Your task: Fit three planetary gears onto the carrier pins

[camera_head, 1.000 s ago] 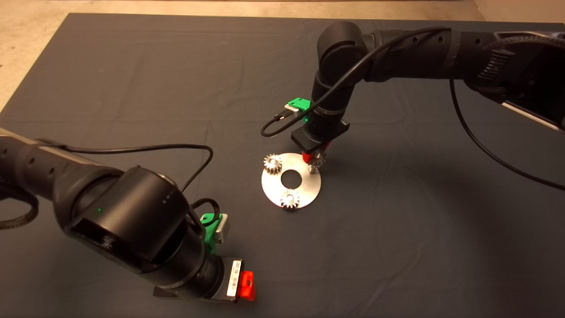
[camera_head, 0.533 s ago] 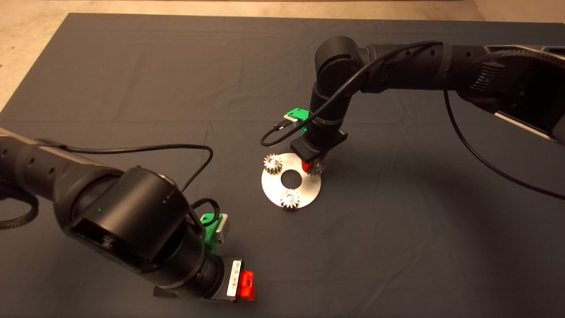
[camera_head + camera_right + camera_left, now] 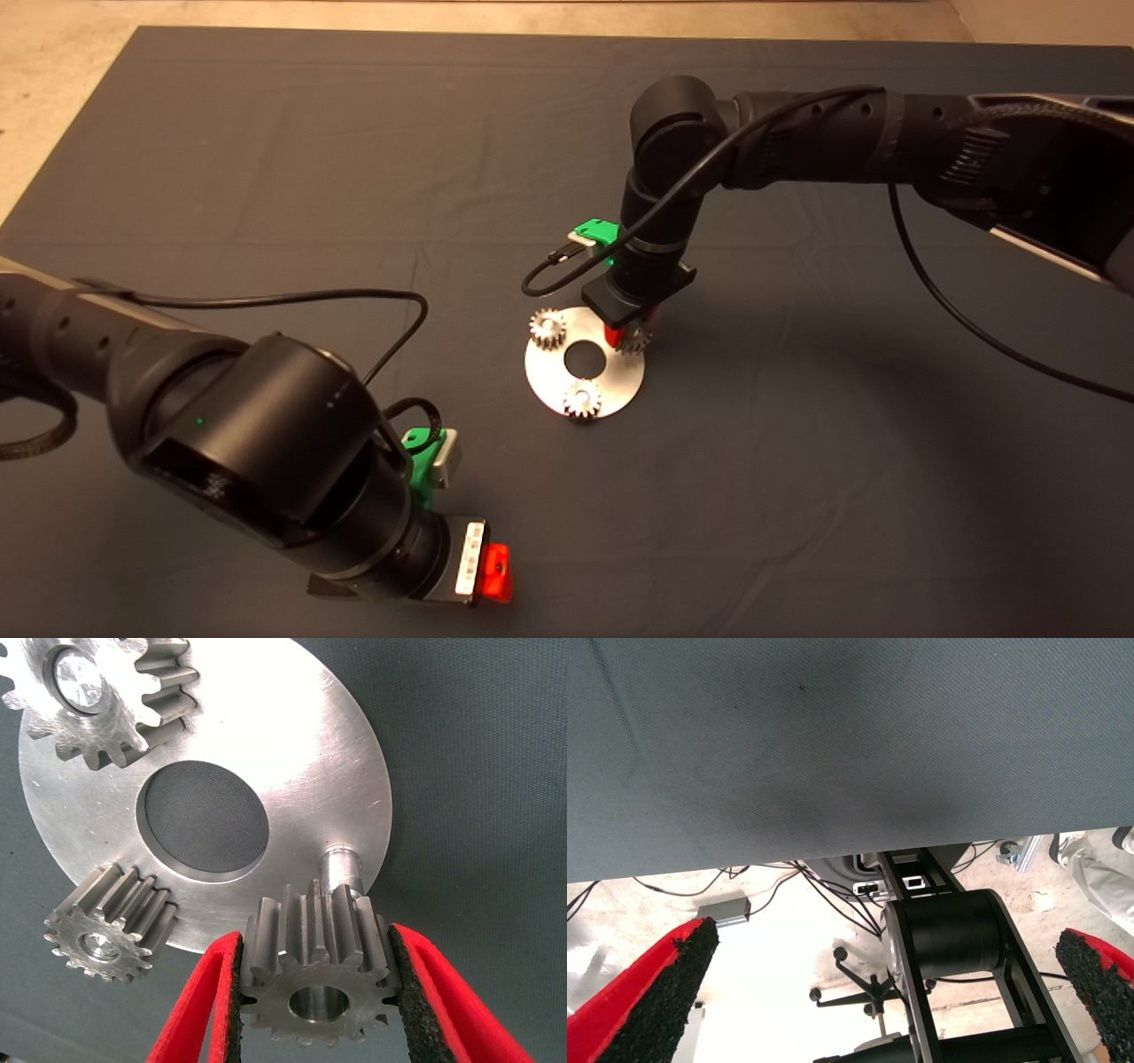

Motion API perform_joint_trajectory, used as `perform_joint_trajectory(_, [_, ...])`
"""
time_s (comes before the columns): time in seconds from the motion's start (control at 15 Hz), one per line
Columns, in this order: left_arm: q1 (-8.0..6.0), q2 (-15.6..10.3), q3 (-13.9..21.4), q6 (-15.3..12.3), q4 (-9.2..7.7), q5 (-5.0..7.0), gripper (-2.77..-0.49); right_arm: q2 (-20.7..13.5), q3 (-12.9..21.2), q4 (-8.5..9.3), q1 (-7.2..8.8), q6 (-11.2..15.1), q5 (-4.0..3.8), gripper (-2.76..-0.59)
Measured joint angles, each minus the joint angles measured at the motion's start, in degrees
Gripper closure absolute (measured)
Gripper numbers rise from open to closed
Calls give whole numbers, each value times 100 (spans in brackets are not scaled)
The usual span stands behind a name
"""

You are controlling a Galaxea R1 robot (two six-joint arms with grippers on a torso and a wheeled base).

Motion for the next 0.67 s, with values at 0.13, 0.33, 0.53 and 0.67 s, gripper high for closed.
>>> perform_joint_trajectory(0.13, [0, 0, 0, -2, 0, 0, -276, 1, 0, -23, 1, -2, 0, -97])
perform_joint_trajectory(0.33, [0, 0, 0, 0, 2, 0, -276, 37, 0, -66, 1, -2, -4, -97])
perform_joint_trajectory(0.53, [0, 0, 0, -2, 2, 0, -276, 113, 2, -138, 1, -2, 7, -97])
perform_joint_trajectory(0.67, [0, 0, 0, -1, 2, 1, -276, 113, 0, -179, 1, -2, 0, -97])
